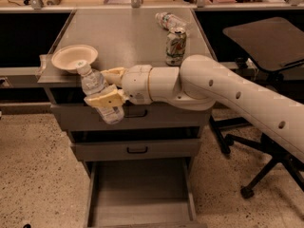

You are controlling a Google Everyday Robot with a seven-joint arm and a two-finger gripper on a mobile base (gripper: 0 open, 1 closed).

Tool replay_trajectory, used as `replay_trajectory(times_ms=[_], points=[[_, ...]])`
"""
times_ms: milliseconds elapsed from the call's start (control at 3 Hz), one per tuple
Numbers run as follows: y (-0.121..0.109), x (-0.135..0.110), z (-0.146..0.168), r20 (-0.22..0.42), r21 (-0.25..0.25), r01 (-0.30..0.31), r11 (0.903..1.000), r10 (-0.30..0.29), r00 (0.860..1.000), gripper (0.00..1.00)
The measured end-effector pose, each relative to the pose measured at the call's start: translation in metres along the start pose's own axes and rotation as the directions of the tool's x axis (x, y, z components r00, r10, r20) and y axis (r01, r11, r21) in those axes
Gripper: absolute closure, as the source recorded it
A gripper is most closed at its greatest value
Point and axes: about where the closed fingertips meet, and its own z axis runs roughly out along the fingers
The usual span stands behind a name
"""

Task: Place blue plastic bottle into bottom drawer

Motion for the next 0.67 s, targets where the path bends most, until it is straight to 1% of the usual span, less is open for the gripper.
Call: replay_trajectory(times_ms=[333, 667], points=[[-0.002, 0.1, -0.011, -0.092, 0.036, -0.05, 0.9981, 0.053, 0.994, 1.0], [0.028, 0.214, -0.028, -0.179, 0.027, -0.124, 0.9919, 0.127, 0.976, 1.0]])
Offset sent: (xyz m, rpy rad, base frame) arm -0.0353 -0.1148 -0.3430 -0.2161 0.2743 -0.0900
